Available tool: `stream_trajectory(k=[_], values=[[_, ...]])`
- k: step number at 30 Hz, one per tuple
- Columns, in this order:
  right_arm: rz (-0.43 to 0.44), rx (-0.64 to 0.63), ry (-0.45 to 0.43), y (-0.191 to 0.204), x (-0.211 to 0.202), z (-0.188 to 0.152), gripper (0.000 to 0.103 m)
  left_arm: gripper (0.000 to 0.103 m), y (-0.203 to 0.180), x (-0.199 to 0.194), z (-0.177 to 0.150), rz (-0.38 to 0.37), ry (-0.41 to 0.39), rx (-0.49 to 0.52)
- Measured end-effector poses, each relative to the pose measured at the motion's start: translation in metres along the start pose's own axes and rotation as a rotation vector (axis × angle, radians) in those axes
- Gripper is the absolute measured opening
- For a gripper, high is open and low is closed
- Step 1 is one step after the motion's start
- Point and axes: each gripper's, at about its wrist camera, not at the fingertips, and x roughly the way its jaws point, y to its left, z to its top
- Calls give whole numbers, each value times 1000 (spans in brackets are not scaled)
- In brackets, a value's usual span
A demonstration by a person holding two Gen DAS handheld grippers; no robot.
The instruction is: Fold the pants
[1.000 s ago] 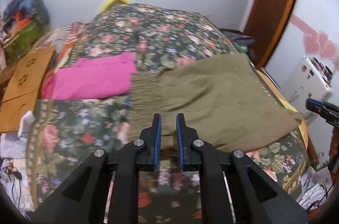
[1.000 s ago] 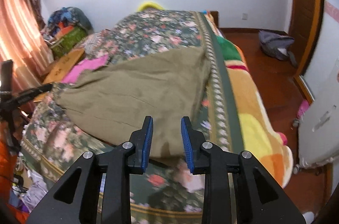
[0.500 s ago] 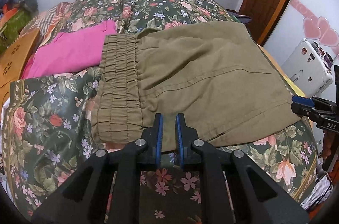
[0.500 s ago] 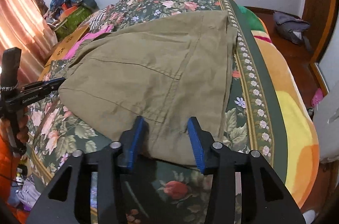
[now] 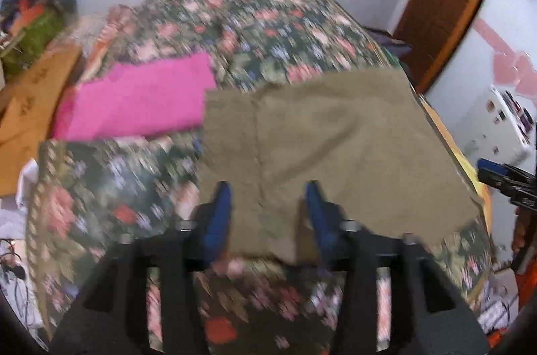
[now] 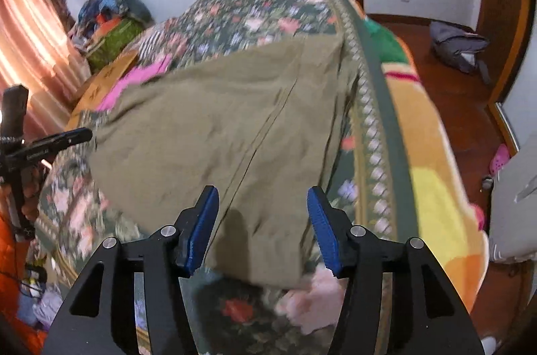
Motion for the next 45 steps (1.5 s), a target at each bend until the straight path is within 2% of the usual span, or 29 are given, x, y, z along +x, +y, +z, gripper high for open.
stream_trajectory(k=[6, 11, 16, 23, 24, 32, 38, 45], values=[[-54, -9, -102, -15, -6, 39, 51, 51, 19, 21, 43, 39, -14, -29], [-93, -11, -141, -29, 13, 70, 52, 51, 38, 53, 71, 23, 14, -80], [-105, 11, -116, -46, 54, 101, 52, 51, 51, 87, 88, 22, 67, -110], [-124, 17, -38, -65, 111, 126, 52, 51, 54, 123, 92, -9, 141, -122], [-121, 18, -29, -67, 117, 129, 51, 51, 53, 127, 93, -2, 146, -122], [-68, 42, 22, -78, 150, 134, 15, 52, 56, 140, 87, 13, 137, -140], [-123, -33, -17, -71, 147, 131, 8, 52, 60, 138, 81, 29, 107, -179], [-232, -118, -15, -65, 153, 134, 8, 54, 52, 136, 82, 105, 92, -138]])
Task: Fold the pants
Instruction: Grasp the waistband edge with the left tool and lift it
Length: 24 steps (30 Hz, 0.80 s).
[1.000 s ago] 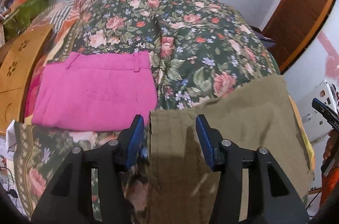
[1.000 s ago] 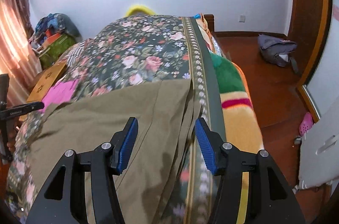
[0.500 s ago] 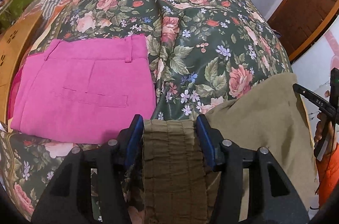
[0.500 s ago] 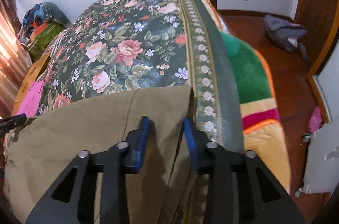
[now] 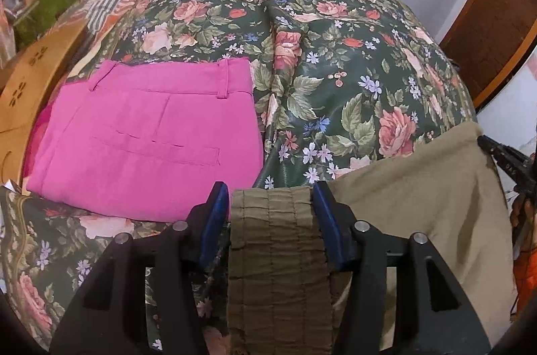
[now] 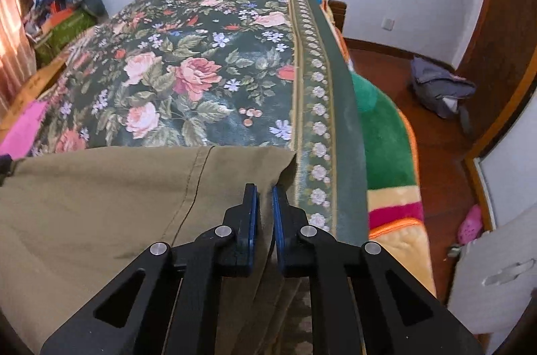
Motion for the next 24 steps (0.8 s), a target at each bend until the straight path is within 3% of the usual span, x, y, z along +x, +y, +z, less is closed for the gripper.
stream_trajectory(k=[3, 6, 9, 11, 18, 24], values=[[9, 19, 25, -3, 0, 3, 8, 55, -2, -5, 2, 15, 5, 21], [-2, 22, 20, -3, -18, 5, 16, 56, -8, -24, 0, 46, -24, 57], [-2, -21, -13, 3, -46, 3, 21, 65, -12, -50, -7, 77, -58, 99], [6, -38, -35, 6, -66, 0, 28, 74, -10, -66, -13, 67, -71, 94], [90, -44, -77, 29, -120, -28, 30, 87, -5, -117, -49, 60, -106, 64], [170, -49, -48, 61, -144, -71, 30, 91, 7, -139, -90, -47, -78, -41]])
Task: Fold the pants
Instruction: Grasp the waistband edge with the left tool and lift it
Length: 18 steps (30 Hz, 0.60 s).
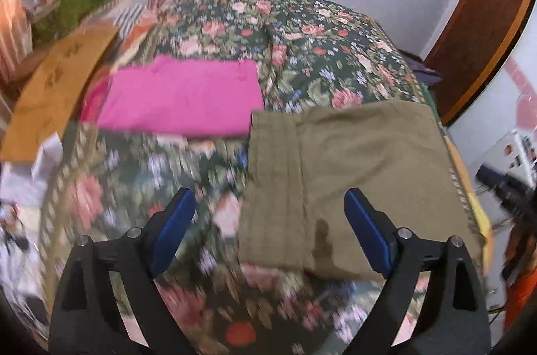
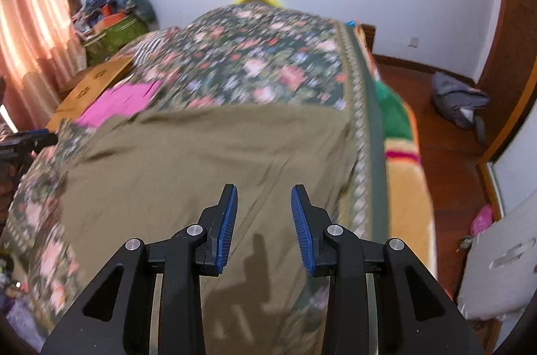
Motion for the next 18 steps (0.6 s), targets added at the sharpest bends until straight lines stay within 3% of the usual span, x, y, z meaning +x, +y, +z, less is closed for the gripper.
stream_trajectory(k=[5, 11, 18], values=[[25, -8, 70, 19, 5, -32, 30, 92, 0, 7, -27, -76, 93, -63], [-13, 5, 120, 15, 19, -52, 32, 92, -7, 37, -48, -212, 218, -170], [1, 24, 125, 13, 23, -58, 32, 102, -12, 61, -47, -308, 209, -263]])
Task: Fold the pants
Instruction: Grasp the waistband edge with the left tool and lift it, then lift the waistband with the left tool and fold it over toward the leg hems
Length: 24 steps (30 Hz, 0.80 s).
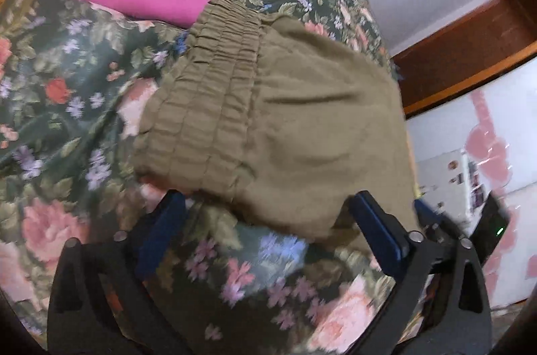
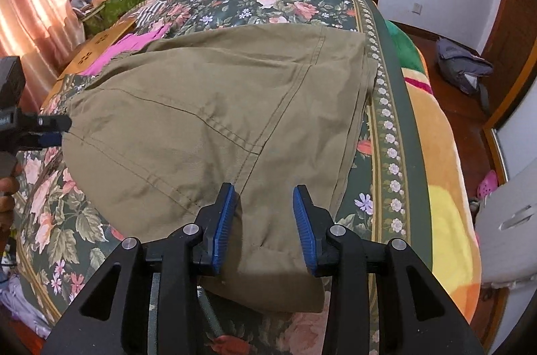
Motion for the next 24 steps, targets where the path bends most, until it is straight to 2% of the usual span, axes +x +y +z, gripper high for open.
stream_trajectory(k=[3, 7, 9, 12, 14, 17, 20, 24], values=[[19, 18, -3, -2, -1, -4, 33, 102, 4, 10, 13, -16, -2, -28], [30, 39, -8, -6, -1, -6, 39, 102, 5, 17, 29, -8, -23, -43], [38, 49, -8, -8, -1, -7, 39, 95, 8, 17, 34, 12, -43, -42], [38, 48, -7, -8, -1, -7, 40, 77, 6, 15, 38, 66, -84, -14], [37, 49, -6, -9, -1, -8, 40, 60, 4, 14, 39, 85, -101, 16], [37, 51, -6, -10, -2, -8, 42, 43, -8, 6, 35, 122, -137, 89], [34, 54, -4, -10, -3, -8, 43, 37, -19, -3, 31, 169, -178, 145], [16, 43, 7, -10, -6, -7, 43, 36, -30, -20, 14, 217, -219, 210]])
